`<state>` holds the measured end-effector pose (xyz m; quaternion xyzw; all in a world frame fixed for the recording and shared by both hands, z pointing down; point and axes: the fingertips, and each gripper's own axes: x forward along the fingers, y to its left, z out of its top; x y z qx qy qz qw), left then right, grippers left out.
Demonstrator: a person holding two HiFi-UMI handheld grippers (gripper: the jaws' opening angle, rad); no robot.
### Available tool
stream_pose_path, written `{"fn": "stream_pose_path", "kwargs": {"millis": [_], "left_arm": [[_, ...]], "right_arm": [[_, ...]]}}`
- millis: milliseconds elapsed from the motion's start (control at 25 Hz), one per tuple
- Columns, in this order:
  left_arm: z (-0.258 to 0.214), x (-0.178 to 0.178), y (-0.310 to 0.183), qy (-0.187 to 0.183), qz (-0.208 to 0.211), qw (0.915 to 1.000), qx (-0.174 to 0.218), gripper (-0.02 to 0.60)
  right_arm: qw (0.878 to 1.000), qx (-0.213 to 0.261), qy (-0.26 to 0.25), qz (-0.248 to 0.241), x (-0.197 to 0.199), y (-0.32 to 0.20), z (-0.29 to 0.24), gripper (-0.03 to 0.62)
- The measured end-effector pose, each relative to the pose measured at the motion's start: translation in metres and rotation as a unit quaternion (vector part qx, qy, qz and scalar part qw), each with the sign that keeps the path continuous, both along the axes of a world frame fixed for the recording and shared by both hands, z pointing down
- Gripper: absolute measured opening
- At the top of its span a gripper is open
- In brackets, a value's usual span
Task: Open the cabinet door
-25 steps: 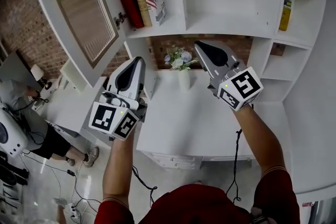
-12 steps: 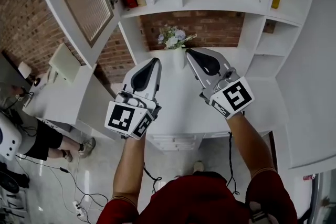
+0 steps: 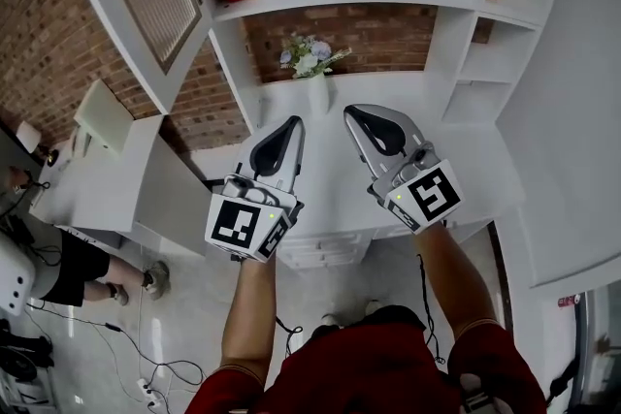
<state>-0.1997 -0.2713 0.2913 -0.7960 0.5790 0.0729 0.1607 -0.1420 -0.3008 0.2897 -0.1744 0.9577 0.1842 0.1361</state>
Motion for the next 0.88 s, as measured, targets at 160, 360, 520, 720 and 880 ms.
{"fn": "stream_pose_path", "kwargs": {"millis": [160, 360, 520, 720, 880], "left_arm": [[0.004, 0.005, -0.003, -0.002, -0.002, 1.0, -0.002, 0.005], [0.014, 0.023, -0.008, 0.002, 0.001, 0.9999, -0.011, 0.005], [0.021, 0.035, -0.011, 0.0, -0.004, 0.9999, -0.015, 0.005], [0.018, 0.044, -0.01, 0.002, -0.01, 0.9999, -0.011, 0.005], [0.018, 0.045, -0.011, -0.001, -0.017, 0.9998, -0.013, 0.005]], "right_arm": [[1.0, -0.005, 0.004, 0.003, 0.005, 0.0, 0.008, 0.012], [1.0, -0.016, 0.004, 0.006, 0.02, -0.005, 0.019, 0.012], [1.0, -0.016, 0.001, 0.007, 0.033, -0.009, 0.024, 0.012], [1.0, -0.016, -0.004, 0.002, 0.042, -0.011, 0.024, 0.012], [1.0, -0.015, -0.01, -0.005, 0.044, -0.013, 0.023, 0.012]]}}
